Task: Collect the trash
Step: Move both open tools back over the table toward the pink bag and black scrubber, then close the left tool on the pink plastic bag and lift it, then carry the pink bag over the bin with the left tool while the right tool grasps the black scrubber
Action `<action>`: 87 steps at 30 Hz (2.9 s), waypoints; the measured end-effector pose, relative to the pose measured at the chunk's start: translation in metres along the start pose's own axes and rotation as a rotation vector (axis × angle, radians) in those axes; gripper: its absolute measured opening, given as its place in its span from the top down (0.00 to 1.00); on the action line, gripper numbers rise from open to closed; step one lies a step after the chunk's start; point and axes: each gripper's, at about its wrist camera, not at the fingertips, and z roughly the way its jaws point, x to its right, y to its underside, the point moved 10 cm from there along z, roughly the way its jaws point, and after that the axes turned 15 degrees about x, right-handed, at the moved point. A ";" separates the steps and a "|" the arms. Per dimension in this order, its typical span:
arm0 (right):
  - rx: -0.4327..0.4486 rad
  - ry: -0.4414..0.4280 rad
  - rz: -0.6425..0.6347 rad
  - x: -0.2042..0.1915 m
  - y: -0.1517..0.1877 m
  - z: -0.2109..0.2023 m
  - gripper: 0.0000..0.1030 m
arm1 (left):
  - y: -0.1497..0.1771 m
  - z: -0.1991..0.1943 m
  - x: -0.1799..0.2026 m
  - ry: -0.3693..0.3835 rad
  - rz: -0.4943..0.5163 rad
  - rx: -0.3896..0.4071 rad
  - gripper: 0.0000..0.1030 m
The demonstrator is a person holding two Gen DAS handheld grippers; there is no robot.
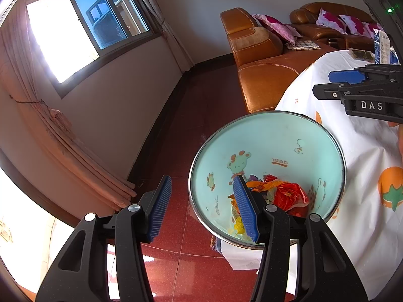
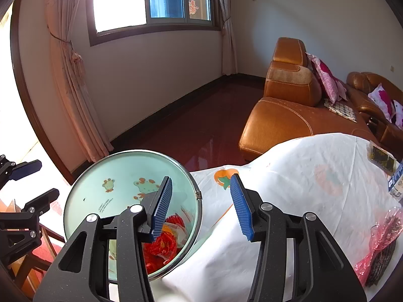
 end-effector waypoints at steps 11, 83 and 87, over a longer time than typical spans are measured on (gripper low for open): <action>0.015 0.019 0.000 0.011 -0.003 -0.016 0.48 | -0.003 -0.001 0.003 -0.005 0.009 0.000 0.41; -0.034 0.549 0.323 0.306 0.129 -0.257 0.29 | -0.098 -0.015 0.280 0.440 0.239 0.132 0.87; -0.027 0.517 0.265 0.295 0.106 -0.237 0.29 | -0.090 -0.010 0.229 0.387 0.201 0.104 0.87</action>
